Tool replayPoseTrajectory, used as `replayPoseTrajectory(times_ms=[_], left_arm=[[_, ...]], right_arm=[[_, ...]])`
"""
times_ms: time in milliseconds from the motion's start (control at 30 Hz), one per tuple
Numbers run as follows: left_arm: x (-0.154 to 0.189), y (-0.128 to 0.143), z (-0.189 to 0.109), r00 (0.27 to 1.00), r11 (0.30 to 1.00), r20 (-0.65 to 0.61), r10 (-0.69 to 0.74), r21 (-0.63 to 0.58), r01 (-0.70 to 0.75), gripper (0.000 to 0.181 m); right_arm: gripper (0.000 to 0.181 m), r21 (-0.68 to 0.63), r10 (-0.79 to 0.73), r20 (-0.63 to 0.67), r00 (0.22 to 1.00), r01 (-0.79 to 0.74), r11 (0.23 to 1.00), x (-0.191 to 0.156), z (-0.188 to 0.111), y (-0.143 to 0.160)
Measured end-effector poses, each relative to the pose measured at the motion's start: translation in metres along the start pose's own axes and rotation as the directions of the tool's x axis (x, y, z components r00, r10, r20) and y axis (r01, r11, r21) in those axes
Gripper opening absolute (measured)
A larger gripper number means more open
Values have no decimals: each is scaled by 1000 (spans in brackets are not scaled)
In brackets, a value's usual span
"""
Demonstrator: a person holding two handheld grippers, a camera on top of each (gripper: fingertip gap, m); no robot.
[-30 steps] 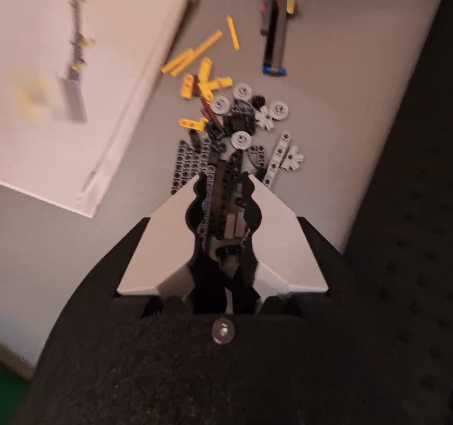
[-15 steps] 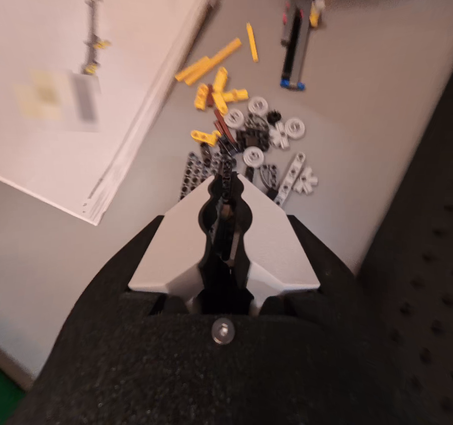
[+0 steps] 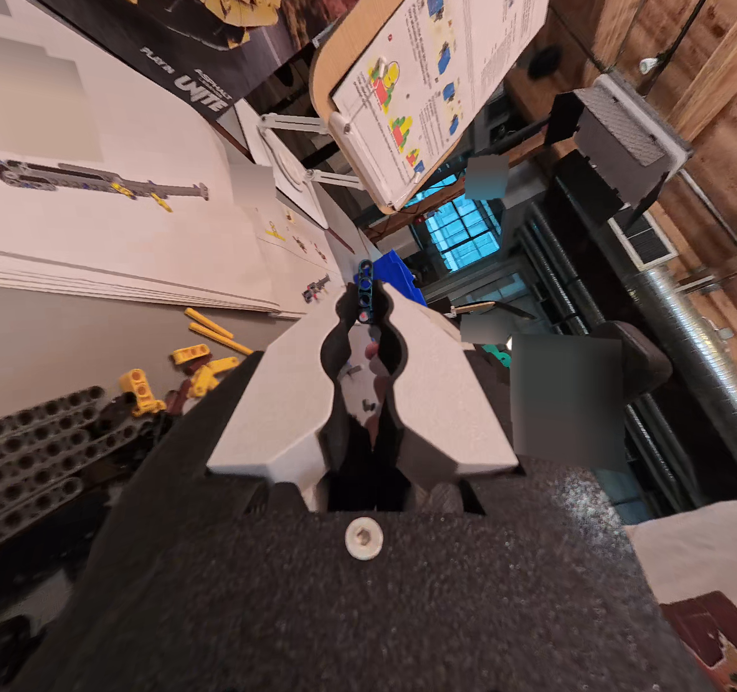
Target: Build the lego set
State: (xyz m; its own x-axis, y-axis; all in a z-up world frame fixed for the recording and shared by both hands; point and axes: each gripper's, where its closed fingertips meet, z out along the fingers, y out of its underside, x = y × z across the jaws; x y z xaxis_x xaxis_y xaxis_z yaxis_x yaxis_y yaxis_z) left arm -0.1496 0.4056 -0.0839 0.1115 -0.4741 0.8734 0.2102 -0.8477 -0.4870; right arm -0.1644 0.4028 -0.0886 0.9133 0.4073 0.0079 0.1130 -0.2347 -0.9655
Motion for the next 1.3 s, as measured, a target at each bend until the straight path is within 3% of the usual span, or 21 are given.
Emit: replayPoseTrajectory(times_ms=[233,333,400,467,567,633,700,733,867,1000,1133,1167,1300], left_arm=[[11,13,-1,998,996,-25,54,-67,-56,6],[12,21,-6,980,970,-56,191,-139,-197,10],[13,22,-13,940,926,-84,330,-163,-340,20],[13,32,-21,864,833,-132,485,-230,-503,20],[0,53,-33,694,605,-191,694,-368,-706,20],[-12,59,-38,557,446,-198,806,-414,-793,19],[-15,58,-40,470,372,-180,864,-403,-836,14],[-13,57,-39,474,387,-159,866,-386,-837,12],[-6,64,-39,603,518,-161,781,-371,-771,12],[-21,59,-43,608,534,-70,791,-407,-741,13],[-20,56,-42,611,551,-39,791,-387,-739,12],[-19,54,-41,608,554,-27,793,-382,-740,12],[-18,42,-33,594,553,-4,805,-361,-751,12]], right_arm=[[7,35,-30,47,998,28,999,6,-11,4],[7,17,-9,127,992,7,1000,7,-17,9],[7,0,-22,280,960,22,1000,-3,-28,14],[7,-72,-35,463,886,76,994,-19,-48,30],[7,-312,1,643,766,261,913,-34,-93,85],[7,-403,-14,678,735,388,829,-32,-117,118],[7,-472,-58,664,745,478,741,-19,-130,142],[7,-501,-72,651,756,499,707,-12,-133,150],[8,-517,-132,651,747,565,643,1,-137,161],[8,-509,-181,658,731,608,609,9,-136,167],[8,-504,-191,637,747,591,629,12,-133,166],[18,-515,-183,620,763,572,639,13,-133,164],[34,-529,-122,466,876,386,755,27,-152,139]])
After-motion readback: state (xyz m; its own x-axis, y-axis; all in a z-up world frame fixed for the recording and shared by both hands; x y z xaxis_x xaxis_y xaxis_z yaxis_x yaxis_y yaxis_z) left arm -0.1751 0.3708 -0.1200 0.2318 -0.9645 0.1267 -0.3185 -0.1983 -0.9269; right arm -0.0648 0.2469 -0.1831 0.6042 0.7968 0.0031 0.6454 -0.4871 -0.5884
